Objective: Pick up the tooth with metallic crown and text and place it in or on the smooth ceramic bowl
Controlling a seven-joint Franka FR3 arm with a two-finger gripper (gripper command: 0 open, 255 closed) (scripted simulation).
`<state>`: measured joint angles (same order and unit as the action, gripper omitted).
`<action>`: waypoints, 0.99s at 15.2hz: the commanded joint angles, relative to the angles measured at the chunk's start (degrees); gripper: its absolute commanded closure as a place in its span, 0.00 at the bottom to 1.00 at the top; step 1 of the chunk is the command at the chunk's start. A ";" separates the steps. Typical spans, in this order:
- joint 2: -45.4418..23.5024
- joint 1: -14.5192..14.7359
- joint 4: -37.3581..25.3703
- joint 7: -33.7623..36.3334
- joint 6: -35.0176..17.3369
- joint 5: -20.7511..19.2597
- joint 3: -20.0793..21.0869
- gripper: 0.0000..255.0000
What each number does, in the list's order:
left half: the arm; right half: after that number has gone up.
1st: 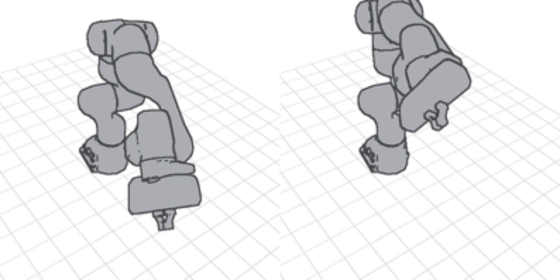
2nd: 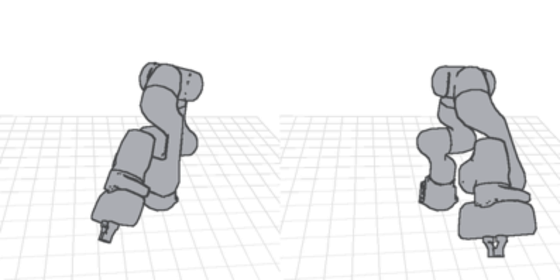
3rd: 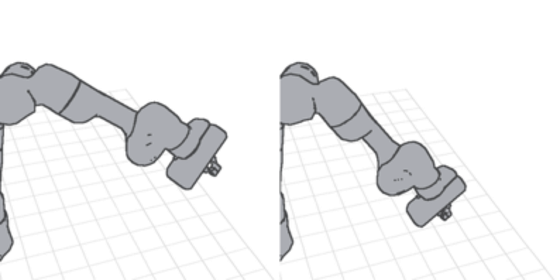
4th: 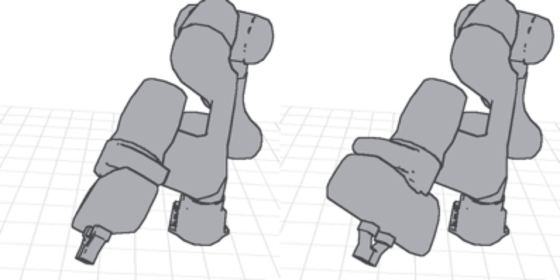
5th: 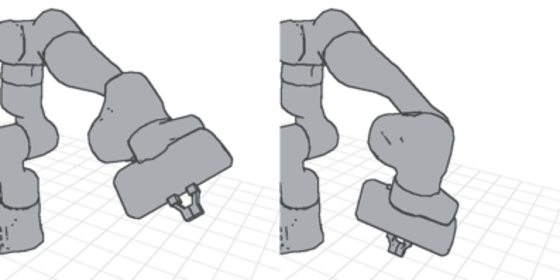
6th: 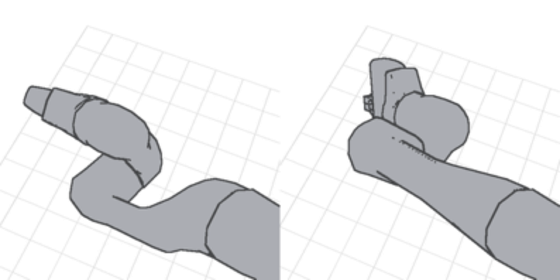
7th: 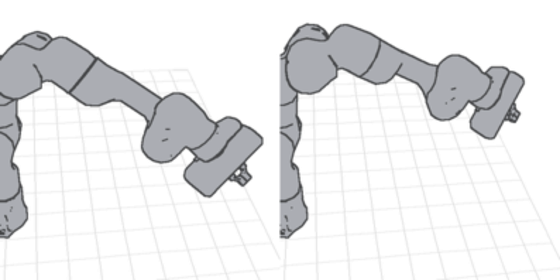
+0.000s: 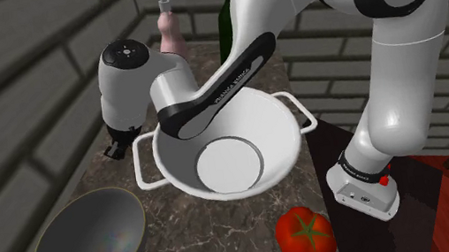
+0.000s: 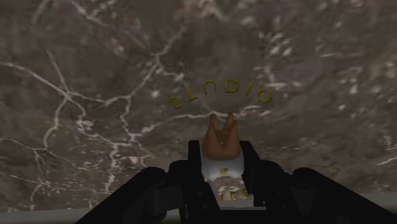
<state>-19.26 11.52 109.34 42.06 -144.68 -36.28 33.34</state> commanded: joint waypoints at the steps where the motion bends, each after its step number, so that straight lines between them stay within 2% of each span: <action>1: -0.25 -0.11 0.14 -0.07 0.26 0.01 -0.18 1.00; 6: -0.07 -0.16 0.57 0.09 -0.01 -0.06 -0.19 1.00; 15: 3.41 -1.85 -1.71 -4.48 4.68 5.28 2.23 1.00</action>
<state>-16.26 9.87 107.91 38.14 -140.59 -31.64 35.31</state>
